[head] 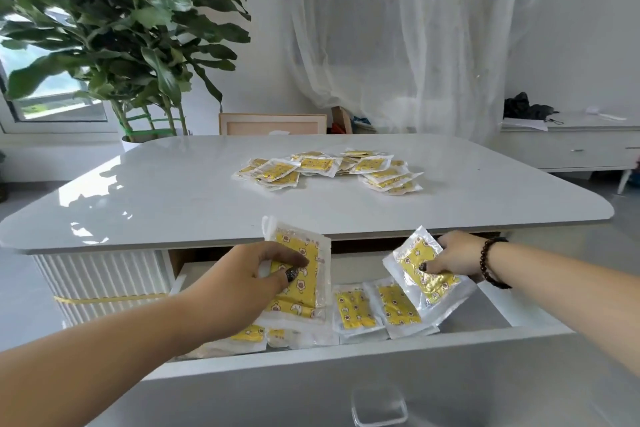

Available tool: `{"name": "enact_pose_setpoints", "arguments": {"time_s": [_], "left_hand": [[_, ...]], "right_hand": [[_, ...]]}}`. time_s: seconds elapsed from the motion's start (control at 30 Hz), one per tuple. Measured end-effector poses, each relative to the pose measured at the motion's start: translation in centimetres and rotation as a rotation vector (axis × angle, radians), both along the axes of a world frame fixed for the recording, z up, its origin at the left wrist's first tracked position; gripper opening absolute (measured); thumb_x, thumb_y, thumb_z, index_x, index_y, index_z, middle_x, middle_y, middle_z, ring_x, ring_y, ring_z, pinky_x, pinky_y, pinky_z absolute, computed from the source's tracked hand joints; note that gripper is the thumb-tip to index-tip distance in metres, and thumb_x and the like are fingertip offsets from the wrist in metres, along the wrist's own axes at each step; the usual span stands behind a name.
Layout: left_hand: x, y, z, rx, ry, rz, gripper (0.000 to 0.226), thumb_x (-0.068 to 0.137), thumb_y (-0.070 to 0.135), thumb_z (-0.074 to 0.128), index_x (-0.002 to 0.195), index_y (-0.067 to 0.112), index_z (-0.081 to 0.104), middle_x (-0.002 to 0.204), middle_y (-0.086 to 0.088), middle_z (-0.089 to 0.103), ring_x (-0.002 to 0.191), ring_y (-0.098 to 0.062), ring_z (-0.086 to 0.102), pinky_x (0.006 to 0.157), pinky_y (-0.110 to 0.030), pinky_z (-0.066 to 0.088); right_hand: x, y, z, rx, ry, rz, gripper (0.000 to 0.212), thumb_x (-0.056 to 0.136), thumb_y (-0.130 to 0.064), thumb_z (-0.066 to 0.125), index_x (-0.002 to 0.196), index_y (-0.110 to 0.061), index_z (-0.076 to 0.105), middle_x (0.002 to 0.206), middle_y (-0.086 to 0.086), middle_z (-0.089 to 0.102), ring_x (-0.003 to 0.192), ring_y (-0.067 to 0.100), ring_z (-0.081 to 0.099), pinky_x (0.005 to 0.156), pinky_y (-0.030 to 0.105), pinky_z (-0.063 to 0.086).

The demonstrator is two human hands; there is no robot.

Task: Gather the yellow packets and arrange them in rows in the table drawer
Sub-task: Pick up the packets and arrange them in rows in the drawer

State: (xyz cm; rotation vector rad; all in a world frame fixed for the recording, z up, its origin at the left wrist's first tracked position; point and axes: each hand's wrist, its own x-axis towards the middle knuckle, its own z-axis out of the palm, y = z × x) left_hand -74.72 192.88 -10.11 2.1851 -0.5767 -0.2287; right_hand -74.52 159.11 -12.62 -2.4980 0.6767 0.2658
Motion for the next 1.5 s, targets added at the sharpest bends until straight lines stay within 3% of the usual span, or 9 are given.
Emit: {"name": "enact_pose_setpoints", "arguments": {"time_s": [0.17,0.3,0.4,0.67,0.93,1.1,1.27,1.4,1.5], "left_hand": [[0.9,0.0,-0.9,0.037,-0.002,-0.012,0.031,0.093,0.018,0.059,0.092,0.048,0.069,0.097,0.022,0.07,0.092,-0.027,0.068,0.088,-0.042,0.053],[1.7,0.1,-1.4,0.063,0.019,-0.026,0.034,0.092,0.022,0.06,0.093,0.056,0.067,0.097,0.032,0.068,0.098,-0.035,0.066,0.088,-0.047,0.052],[2.6,-0.2,-1.7,0.065,0.025,-0.038,0.036,0.092,0.021,0.061,0.093,0.056,0.066,0.1,0.03,0.069,0.101,-0.033,0.066,0.092,-0.047,0.051],[4.3,-1.9,-2.5,0.088,0.087,-0.1,0.029,0.093,0.03,0.058,0.106,0.055,0.062,0.115,-0.026,0.065,0.085,-0.019,0.047,0.078,-0.036,0.035],[4.0,-3.3,-2.6,0.095,0.089,-0.08,0.029,0.093,0.027,0.057,0.098,0.055,0.065,0.107,-0.021,0.067,0.058,-0.02,0.038,0.055,-0.026,0.032],[3.0,-3.1,-1.6,0.017,0.11,-0.046,0.03,0.089,0.018,0.064,0.097,0.046,0.071,0.114,0.014,0.069,0.092,-0.013,0.07,0.09,-0.031,0.054],[1.5,-2.3,0.0,-0.052,0.109,-0.034,0.052,0.087,0.022,0.067,0.117,0.06,0.048,0.116,0.0,0.067,0.102,-0.043,0.063,0.087,-0.058,0.053],[-0.2,-1.9,1.5,-0.177,0.136,-0.03,0.099,0.091,0.014,0.063,0.143,0.06,-0.007,0.129,0.009,0.061,0.111,-0.014,0.065,0.094,-0.038,0.053],[-1.4,-2.0,2.2,-0.25,0.127,-0.013,0.086,0.093,0.011,0.06,0.152,0.038,0.004,0.109,0.025,0.065,0.096,-0.002,0.068,0.087,-0.028,0.054]], "right_hand": [[2.1,-1.0,-1.8,-0.105,0.073,-0.126,0.033,0.079,-0.032,0.072,0.073,-0.012,0.046,0.072,0.0,0.046,0.062,0.012,0.043,0.051,0.02,0.035],[3.4,-2.8,-5.1,-0.04,0.176,-0.166,0.06,0.081,-0.031,0.072,0.129,-0.002,0.05,0.125,0.009,0.059,0.101,0.019,0.056,0.086,0.025,0.046],[3.9,-3.6,-7.0,-0.026,0.195,-0.167,0.052,0.08,-0.03,0.073,0.122,-0.004,0.057,0.121,0.007,0.063,0.108,0.02,0.06,0.096,0.031,0.049],[3.7,-3.3,-8.8,-0.174,0.229,-0.109,0.03,0.08,-0.028,0.071,0.068,-0.014,0.047,0.07,-0.001,0.05,0.07,0.016,0.054,0.053,0.021,0.04],[3.0,-2.9,-7.9,-0.32,0.226,-0.015,0.034,0.082,-0.032,0.067,0.065,-0.015,0.043,0.066,-0.002,0.049,0.056,0.011,0.047,0.045,0.021,0.035],[2.0,-0.7,-4.5,-0.416,0.002,0.097,0.031,0.09,-0.039,0.057,0.093,-0.008,0.057,0.094,0.006,0.062,0.082,0.02,0.057,0.068,0.027,0.049],[-0.4,5.7,1.4,0.43,-0.308,0.098,0.017,0.092,-0.024,0.059,0.09,-0.008,0.064,0.088,0.008,0.066,0.071,0.016,0.061,0.062,0.026,0.053],[-2.7,9.4,5.0,0.878,-0.285,0.151,0.015,0.092,-0.02,0.059,0.096,-0.006,0.061,0.09,0.011,0.065,0.071,0.02,0.064,0.062,0.029,0.053],[-4.1,11.4,5.7,0.957,-0.311,0.164,0.016,0.088,-0.015,0.064,0.1,-0.004,0.063,0.093,0.013,0.065,0.074,0.022,0.064,0.064,0.032,0.054]]}}
